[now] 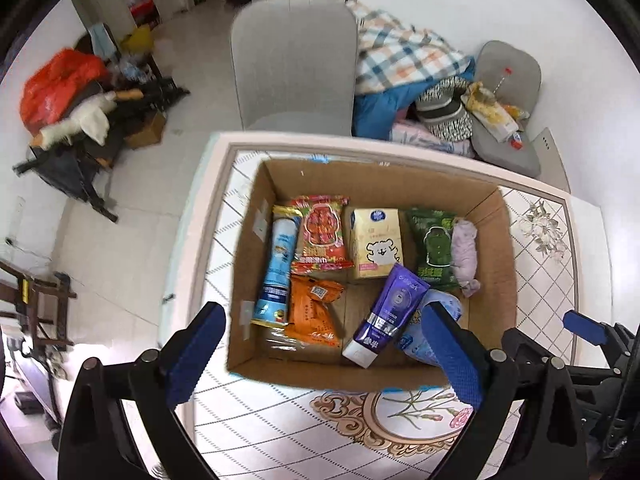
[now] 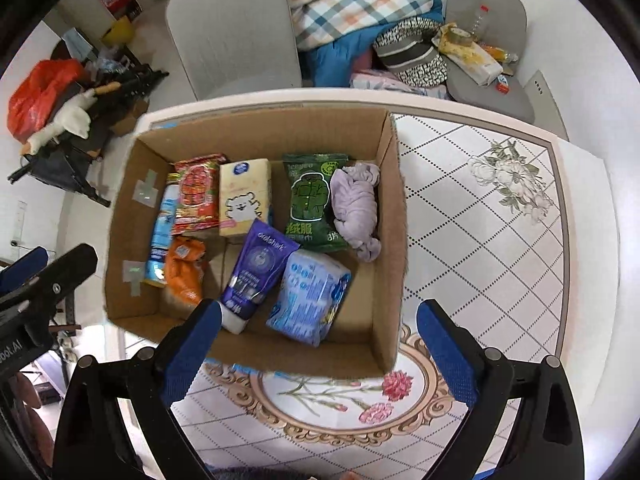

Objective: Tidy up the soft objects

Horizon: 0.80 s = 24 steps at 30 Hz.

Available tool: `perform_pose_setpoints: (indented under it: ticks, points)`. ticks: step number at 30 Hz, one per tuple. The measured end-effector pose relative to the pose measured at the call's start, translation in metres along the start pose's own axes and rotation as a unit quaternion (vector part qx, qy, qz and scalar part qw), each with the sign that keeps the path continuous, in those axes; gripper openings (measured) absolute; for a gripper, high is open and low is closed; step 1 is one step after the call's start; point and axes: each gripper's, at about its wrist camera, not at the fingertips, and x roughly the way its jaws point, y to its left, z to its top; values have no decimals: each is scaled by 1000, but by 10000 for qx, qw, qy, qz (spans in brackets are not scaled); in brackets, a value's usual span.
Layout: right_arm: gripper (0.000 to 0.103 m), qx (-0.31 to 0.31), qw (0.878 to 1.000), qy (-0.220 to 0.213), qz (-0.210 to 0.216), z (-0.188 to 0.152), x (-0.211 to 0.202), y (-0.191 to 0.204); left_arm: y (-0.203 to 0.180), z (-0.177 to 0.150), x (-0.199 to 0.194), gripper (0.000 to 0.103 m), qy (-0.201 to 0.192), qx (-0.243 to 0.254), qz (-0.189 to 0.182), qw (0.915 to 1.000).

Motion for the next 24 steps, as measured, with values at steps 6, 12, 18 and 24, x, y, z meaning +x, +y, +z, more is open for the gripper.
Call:
perform_pose_setpoints:
  ticks: [6, 12, 18, 24]
  points:
    - [100, 31, 9986, -479, 203, -34, -72, -9, -7, -18, -77, 100, -444, 96, -77, 9989]
    - [100, 27, 9943, -1023, 303, -67, -154, -12, -12, -41, -138, 100, -837, 94, 13, 9964]
    - [100, -111, 9886, -1499, 128, -93, -218, -10, -15, -61, -183, 100, -1020, 48, -190, 9946]
    - [100, -164, 9855, -1682, 123, -111, -252, -9, -17, -72, -209, 100, -1229, 52, -60, 9924]
